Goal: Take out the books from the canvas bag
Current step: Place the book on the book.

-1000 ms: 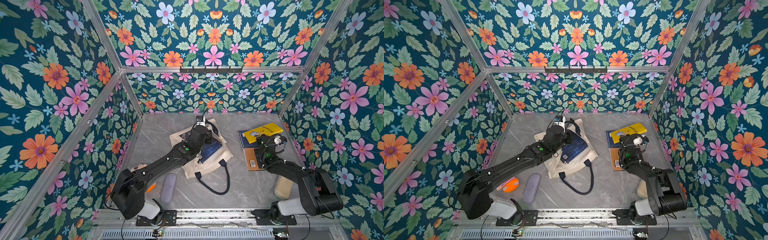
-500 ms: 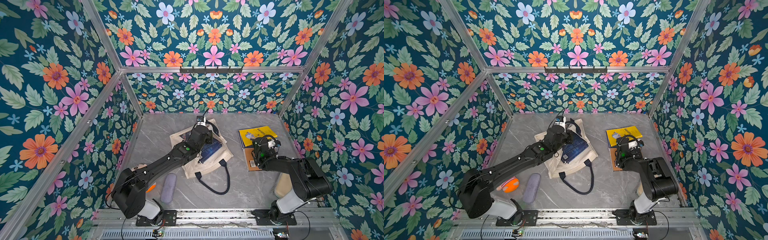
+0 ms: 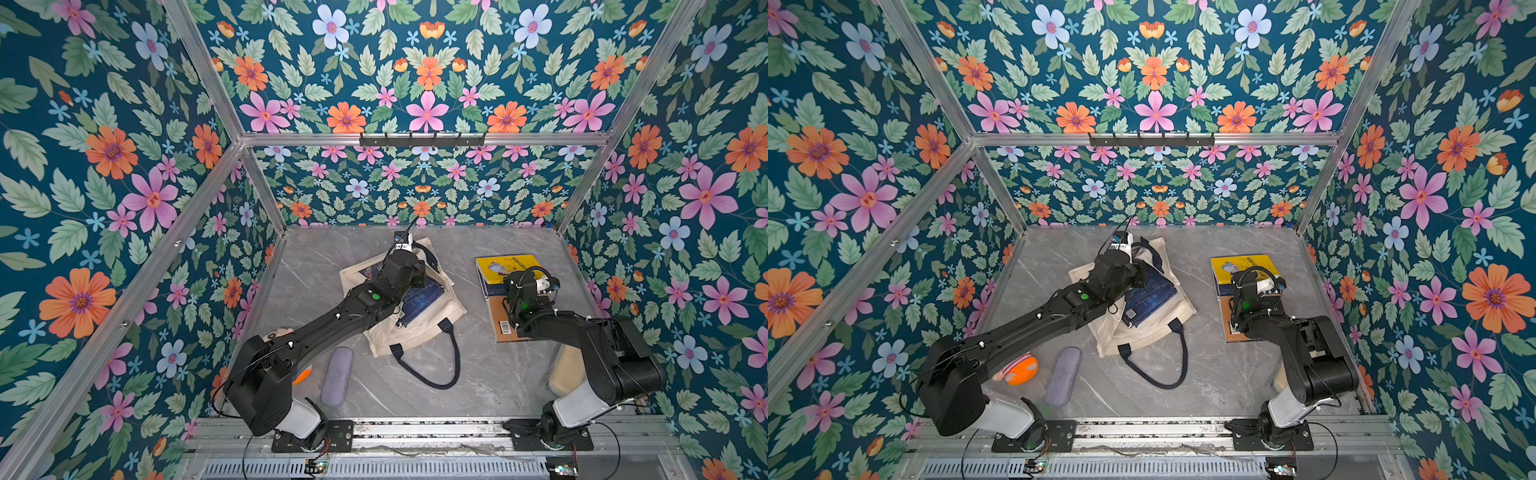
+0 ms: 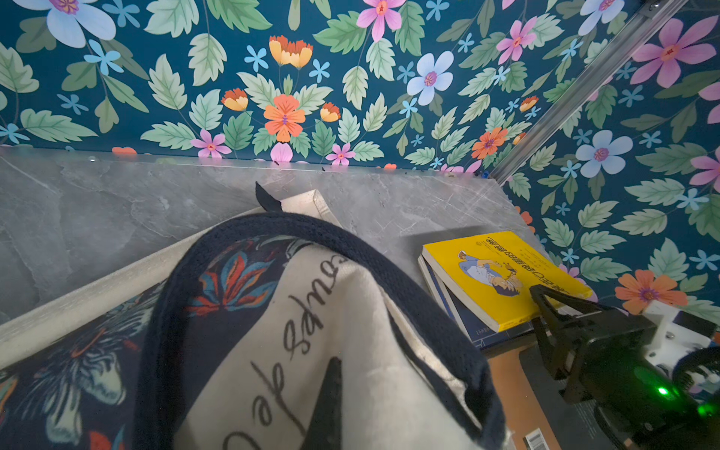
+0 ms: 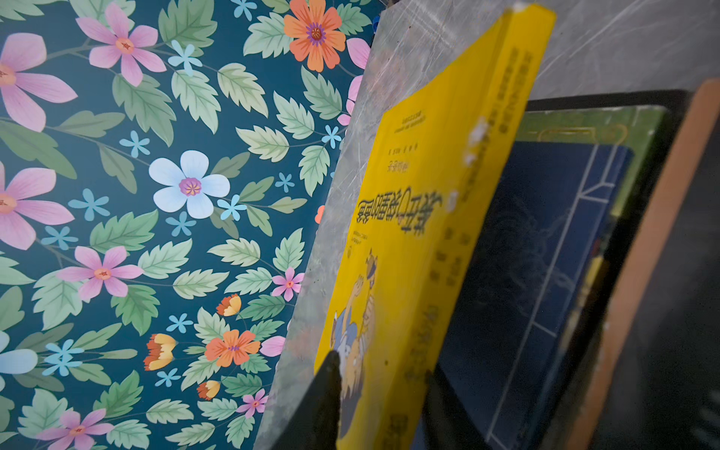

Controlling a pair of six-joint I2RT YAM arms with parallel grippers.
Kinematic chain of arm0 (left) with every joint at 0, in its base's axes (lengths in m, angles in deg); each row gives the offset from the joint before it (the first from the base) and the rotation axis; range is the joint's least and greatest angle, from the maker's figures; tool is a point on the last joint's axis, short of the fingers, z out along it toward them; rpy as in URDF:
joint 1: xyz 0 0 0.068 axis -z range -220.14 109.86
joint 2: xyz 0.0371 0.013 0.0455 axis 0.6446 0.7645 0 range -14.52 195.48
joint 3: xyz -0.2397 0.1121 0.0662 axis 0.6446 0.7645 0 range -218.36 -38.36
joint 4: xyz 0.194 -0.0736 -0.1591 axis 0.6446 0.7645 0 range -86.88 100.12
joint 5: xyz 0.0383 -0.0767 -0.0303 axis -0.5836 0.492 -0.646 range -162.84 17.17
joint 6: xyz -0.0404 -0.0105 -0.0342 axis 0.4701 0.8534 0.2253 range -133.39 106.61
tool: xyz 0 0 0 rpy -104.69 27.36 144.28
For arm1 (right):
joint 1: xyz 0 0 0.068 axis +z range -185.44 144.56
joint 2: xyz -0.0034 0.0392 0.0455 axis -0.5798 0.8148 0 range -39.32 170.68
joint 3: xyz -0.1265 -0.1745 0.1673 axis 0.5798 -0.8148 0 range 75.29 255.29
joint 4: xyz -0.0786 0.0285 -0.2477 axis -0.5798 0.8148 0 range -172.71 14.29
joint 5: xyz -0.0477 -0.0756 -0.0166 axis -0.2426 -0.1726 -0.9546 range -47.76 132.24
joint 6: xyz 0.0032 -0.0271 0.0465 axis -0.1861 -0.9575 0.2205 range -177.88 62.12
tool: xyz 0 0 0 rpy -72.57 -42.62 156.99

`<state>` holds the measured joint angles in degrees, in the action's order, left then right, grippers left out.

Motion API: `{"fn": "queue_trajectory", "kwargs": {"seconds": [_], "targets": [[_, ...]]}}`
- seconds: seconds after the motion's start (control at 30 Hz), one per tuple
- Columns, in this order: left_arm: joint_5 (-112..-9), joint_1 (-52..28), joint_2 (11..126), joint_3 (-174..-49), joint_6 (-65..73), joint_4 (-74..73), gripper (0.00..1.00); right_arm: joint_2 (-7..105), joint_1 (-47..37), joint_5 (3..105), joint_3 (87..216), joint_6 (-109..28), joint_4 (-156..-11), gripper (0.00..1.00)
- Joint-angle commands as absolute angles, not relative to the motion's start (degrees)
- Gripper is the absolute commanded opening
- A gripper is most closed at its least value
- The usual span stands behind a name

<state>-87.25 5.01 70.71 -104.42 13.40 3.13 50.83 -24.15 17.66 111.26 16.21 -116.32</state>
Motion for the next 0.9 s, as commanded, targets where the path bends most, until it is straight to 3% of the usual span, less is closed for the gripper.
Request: {"fn": "queue_trajectory", "kwargs": {"seconds": [0.0, 0.1, 0.4, 0.53, 0.87], "targets": [[-86.7, 4.9, 71.0, -105.0, 13.0, 2.5, 0.00, 49.3, -24.1, 18.1, 110.5, 18.8, -113.6, 0.41], [-86.6, 4.9, 71.2, -105.2, 13.0, 2.8, 0.00, 48.8, -24.2, 18.7, 110.0, 18.2, -114.1, 0.50], [-86.1, 4.9, 71.4, -105.6, 13.0, 3.3, 0.00, 44.7, -24.7, 22.0, 108.1, 18.3, -111.5, 0.59], [-85.5, 4.9, 71.2, -105.7, 12.8, 3.1, 0.00, 38.4, -24.0, 24.7, 109.9, 14.4, -102.8, 0.69], [-82.5, 4.9, 70.0, -105.1, 11.2, 0.6, 0.00, 25.6, -8.7, 22.7, 109.1, 7.5, -92.3, 0.87]]}}
